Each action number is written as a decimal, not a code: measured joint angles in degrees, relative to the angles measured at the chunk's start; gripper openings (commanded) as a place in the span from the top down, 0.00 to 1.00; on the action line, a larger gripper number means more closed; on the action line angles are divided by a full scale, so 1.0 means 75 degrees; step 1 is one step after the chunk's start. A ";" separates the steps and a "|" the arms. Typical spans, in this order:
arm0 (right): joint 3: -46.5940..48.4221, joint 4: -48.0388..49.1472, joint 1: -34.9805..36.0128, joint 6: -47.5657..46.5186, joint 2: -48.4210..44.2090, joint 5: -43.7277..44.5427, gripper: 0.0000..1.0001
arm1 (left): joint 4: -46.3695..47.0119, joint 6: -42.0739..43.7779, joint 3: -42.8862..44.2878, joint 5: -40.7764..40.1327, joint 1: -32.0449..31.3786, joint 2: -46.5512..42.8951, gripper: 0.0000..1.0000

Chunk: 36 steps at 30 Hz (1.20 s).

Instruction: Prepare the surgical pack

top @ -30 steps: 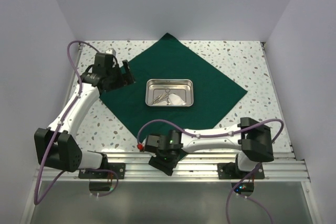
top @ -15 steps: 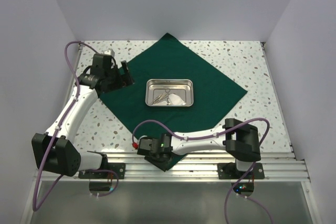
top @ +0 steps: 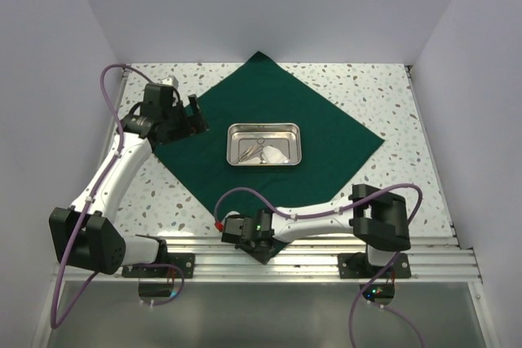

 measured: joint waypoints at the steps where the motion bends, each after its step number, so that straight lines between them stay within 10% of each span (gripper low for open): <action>1: 0.0015 -0.0023 -0.0006 0.0038 0.0000 0.0032 1.00 | 0.0000 0.0000 0.0000 -0.0003 0.0003 0.0003 0.00; 9: 0.0845 -0.0714 -0.0431 0.0099 -0.0096 0.0615 1.00 | -0.0195 0.0006 0.0125 -0.0335 0.0003 0.0079 0.00; 17: 0.3194 -0.0982 -0.3351 -0.0676 -0.0233 0.1411 1.00 | -0.0423 0.0003 0.0399 -0.1125 0.0003 0.0329 0.00; 36: 0.7854 0.0373 -0.5654 -0.2428 0.3771 0.1597 1.00 | -0.0761 -0.0003 0.0793 -0.1239 0.0006 0.1687 0.00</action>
